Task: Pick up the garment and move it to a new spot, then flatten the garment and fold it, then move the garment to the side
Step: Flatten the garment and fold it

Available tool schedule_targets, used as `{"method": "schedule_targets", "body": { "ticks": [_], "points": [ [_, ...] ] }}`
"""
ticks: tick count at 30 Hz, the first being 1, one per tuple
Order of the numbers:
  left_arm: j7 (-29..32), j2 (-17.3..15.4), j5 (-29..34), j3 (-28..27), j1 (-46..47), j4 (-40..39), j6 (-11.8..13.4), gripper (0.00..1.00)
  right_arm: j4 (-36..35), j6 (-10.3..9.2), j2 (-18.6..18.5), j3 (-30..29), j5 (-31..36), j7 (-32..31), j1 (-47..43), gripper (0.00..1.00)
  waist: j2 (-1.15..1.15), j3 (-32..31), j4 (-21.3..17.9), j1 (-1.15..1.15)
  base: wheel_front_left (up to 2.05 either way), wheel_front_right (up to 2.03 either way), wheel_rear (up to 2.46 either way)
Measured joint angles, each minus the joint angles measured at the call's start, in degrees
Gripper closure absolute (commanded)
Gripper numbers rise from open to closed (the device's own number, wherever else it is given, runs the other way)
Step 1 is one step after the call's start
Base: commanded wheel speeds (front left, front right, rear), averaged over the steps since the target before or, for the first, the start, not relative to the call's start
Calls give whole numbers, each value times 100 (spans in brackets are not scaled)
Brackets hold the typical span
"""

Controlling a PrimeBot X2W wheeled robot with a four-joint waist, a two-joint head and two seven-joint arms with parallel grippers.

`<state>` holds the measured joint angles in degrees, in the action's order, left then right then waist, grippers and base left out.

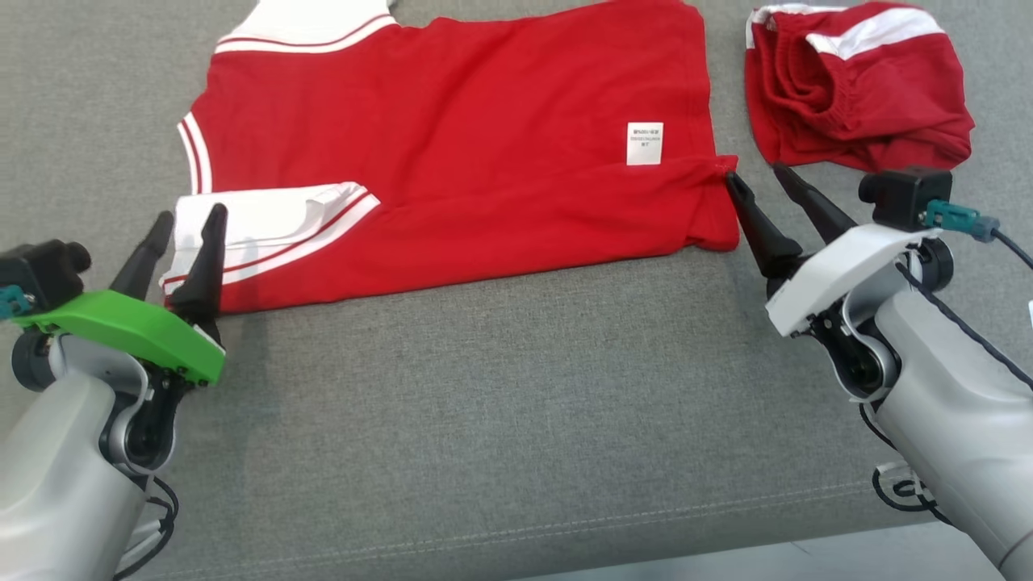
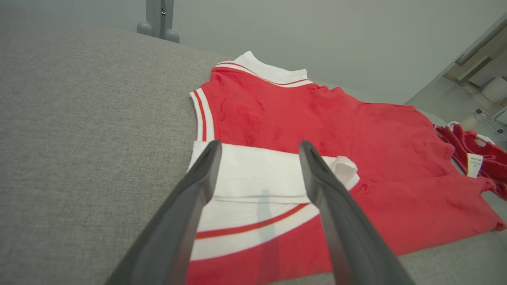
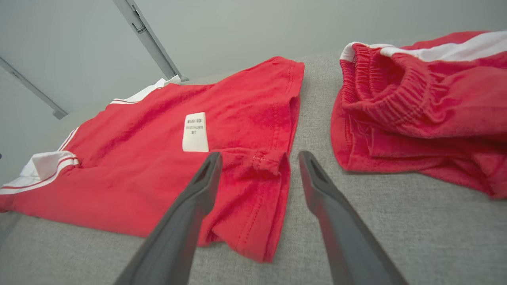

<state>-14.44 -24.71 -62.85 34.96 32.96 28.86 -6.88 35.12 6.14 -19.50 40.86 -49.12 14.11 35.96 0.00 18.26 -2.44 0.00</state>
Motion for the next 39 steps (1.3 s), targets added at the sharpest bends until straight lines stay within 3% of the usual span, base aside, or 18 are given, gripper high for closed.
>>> {"method": "schedule_targets", "body": {
  "ticks": [4, 7, 14, 21, 27, 39],
  "points": [
    [1, 30, 252, -69, -166, -112, 0, 0, -47, -104, -71, -74, 168, 9, -176, 0, 0, -164, 72, 0, 0, 0, 0],
    [1, 49, 489, -498, -217, -302, 22, 0, -320, -275, -71, -464, 331, 24, -285, 0, 0, -295, 117, 0, 0, 0, 0],
    [1, 224, 886, -1073, -627, -656, 277, 0, -905, -635, -86, -1211, 602, 34, -782, 0, 0, -581, 187, 0, 0, 0, 0],
    [1, 312, 1492, -1277, -1030, -936, 512, 0, -1351, -867, -26, -1499, 934, 41, -1299, 0, 0, -737, 197, 0, 0, 0, 0],
    [1, 524, 1578, -1351, -1432, -950, 595, 0, -1532, -883, 214, -1578, 1043, 41, -1730, 0, 0, -825, 149, 0, 0, 0, 0],
    [2, 656, 1660, -1418, -1840, -791, 698, 0, -1366, -810, 225, -1337, 1104, 41, -2128, 0, 0, -824, 96, 0, 0, 0, 0]
  ]
}}
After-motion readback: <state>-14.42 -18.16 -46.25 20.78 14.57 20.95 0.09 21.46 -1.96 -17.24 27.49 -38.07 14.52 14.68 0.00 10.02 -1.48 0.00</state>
